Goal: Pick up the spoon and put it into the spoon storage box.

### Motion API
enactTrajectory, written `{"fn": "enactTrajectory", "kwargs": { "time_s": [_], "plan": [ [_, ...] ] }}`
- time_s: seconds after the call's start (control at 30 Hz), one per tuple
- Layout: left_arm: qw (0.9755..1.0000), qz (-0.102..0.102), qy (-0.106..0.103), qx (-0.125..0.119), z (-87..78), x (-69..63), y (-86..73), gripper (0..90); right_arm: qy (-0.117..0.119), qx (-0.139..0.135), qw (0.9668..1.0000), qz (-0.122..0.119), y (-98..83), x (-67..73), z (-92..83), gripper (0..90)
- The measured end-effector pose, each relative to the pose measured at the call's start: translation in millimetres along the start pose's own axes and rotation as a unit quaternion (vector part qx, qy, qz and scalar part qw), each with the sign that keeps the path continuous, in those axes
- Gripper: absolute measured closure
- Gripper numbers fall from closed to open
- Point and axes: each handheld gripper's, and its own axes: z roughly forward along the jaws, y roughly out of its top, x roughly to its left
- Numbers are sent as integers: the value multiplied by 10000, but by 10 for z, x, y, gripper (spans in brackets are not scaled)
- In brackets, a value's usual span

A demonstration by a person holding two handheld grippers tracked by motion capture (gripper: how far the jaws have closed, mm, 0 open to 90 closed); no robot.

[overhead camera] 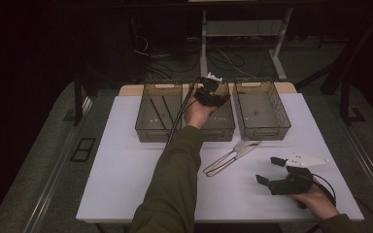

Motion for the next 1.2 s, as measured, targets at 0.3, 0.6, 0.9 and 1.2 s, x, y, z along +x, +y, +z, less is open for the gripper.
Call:
{"fn": "enactTrajectory", "kwargs": {
  "time_s": [0.3,0.6,0.9,1.2],
  "plan": [
    [9998,135,-68,-156,-166,-28,34,582,-15,14,10000,-17,-2,-2,7,91],
    [9986,385,-286,-237,-443,-91,-70,480,-33,55,10000,-29,-7,2,15,91],
    [9974,446,-455,-347,-737,-196,-249,393,-45,79,9999,-42,-11,3,24,91],
    [9960,581,-570,-370,-1030,-313,-534,301,-68,88,9999,-49,-15,-3,27,90]
  ]
}}
